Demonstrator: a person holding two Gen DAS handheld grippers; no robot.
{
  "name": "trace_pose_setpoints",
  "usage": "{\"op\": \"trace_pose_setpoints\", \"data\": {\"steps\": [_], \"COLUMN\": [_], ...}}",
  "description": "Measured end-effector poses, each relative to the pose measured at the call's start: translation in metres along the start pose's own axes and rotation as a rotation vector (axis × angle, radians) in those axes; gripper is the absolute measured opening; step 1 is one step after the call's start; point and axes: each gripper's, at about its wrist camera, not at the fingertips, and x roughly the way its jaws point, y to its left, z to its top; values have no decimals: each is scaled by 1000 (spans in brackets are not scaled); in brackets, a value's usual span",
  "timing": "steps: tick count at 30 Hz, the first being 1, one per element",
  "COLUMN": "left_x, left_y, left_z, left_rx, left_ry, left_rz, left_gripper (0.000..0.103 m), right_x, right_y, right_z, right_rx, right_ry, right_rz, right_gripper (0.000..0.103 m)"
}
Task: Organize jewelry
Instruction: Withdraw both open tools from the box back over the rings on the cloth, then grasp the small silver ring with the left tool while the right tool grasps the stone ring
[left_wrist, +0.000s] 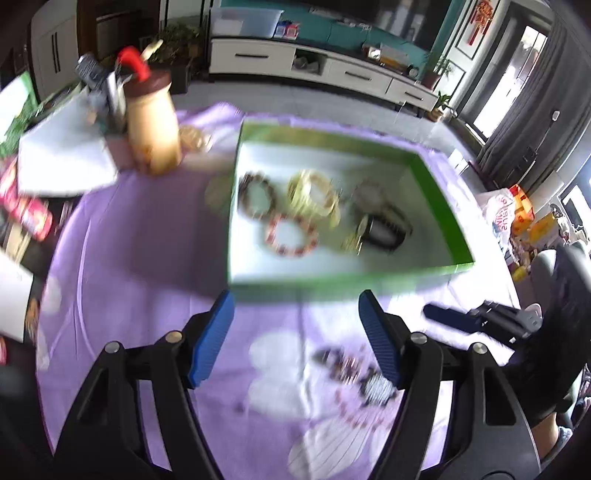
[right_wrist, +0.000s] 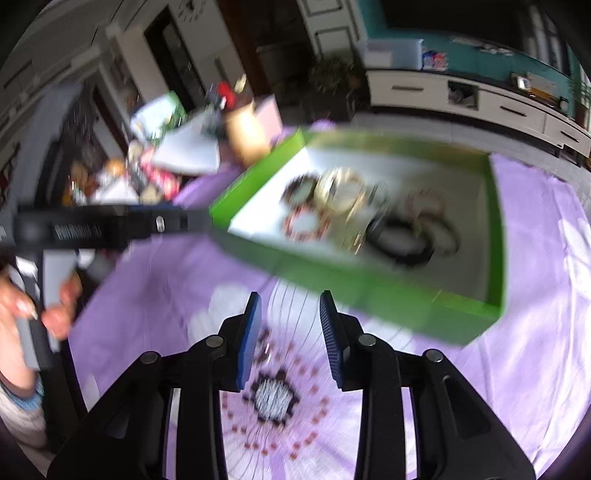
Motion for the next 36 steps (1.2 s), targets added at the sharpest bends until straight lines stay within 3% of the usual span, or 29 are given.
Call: {"op": "trace_pose_setpoints", "data": {"steps": [4, 11, 13, 14, 16, 26, 36], "left_x": [7, 25, 30, 31, 35, 65, 83], "left_y": [14, 20, 20, 19, 16, -37, -57], "left_z": [-26, -43, -45, -44, -44, -58, -62], "left_rx": [-39, -46, -46, -43, -33, 165, 256], "left_ry": [49, 94, 104, 105, 105, 119, 73], "left_rz": [1, 18, 12, 13, 16, 25, 90], "left_gripper": [71, 71, 71, 71, 71, 69, 36], "right_x": [29, 52, 53, 53, 53, 12, 0], "right_y": [21, 34, 36, 36, 33, -9, -16], "right_z": [-26, -27, -25, -25, -27, -64, -76], "right_rx": [-28, -63, -82, -97, -88, 89, 125], "right_ry": [64, 47, 34, 29, 25, -18, -39], "right_rz": [-1, -58, -91, -116, -104, -103, -85], "right_gripper": [33, 33, 30, 21, 21, 21, 21]}}
